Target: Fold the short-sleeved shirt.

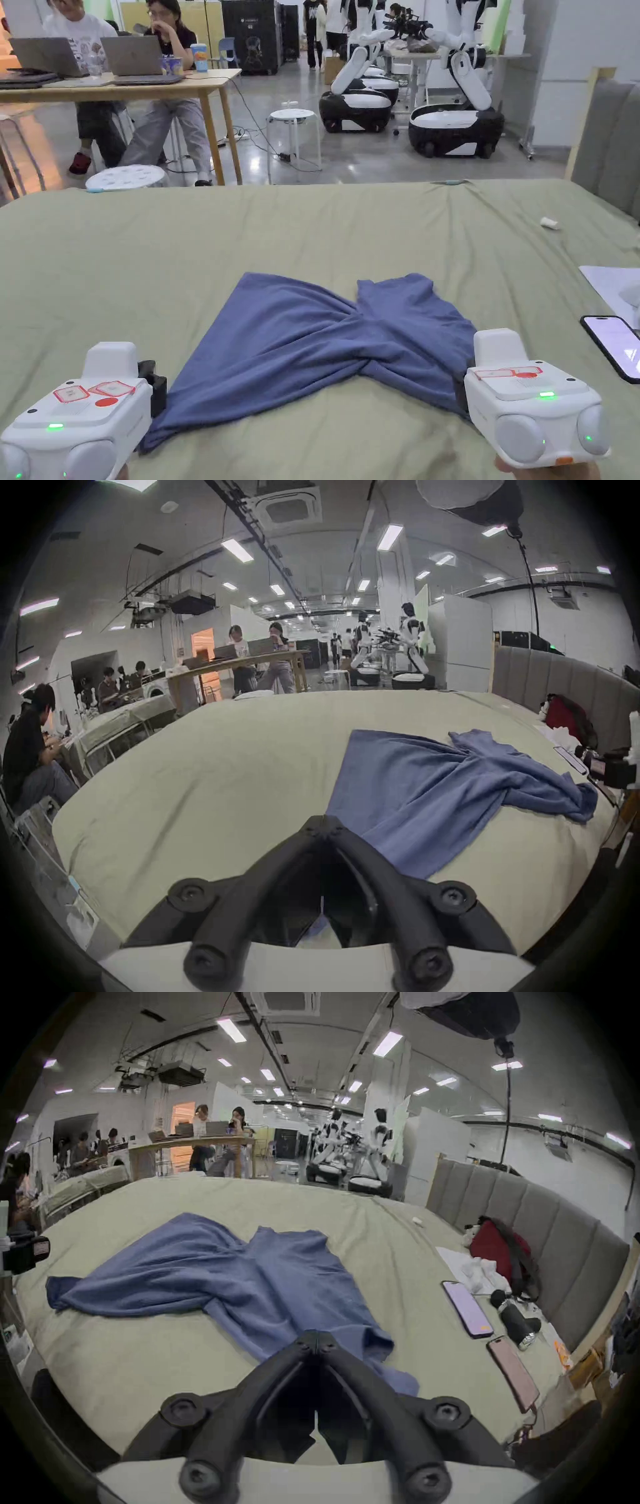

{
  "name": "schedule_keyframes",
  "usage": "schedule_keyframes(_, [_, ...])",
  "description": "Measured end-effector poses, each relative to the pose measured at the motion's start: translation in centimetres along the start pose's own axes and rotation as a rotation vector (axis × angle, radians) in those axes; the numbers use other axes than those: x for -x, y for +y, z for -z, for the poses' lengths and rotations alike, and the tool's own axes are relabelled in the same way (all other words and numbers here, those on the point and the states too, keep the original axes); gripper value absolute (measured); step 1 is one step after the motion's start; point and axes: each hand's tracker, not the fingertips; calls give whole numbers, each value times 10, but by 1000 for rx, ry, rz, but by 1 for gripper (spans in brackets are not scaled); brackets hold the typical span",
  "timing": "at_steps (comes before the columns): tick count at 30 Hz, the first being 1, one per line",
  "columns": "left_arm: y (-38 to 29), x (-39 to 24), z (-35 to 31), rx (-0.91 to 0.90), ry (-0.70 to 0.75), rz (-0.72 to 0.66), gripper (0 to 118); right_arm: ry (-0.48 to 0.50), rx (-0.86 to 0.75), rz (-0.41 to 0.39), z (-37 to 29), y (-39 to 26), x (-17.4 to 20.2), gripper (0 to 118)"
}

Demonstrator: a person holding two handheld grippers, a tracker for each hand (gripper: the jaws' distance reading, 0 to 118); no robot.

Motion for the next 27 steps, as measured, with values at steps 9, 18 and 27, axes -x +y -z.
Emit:
schedule_keyframes(9, [-20, 26, 24, 107, 33, -20, 101, 35, 13, -39, 11, -4, 20, 0])
schedule_keyframes(18, [-50, 24, 42, 240, -16, -36, 93, 43, 38, -44, 18, -7, 26, 0])
schedule_keyframes(27, [-50, 20, 39, 193, -26, -8, 5, 33, 44, -44, 17, -8, 22, 0])
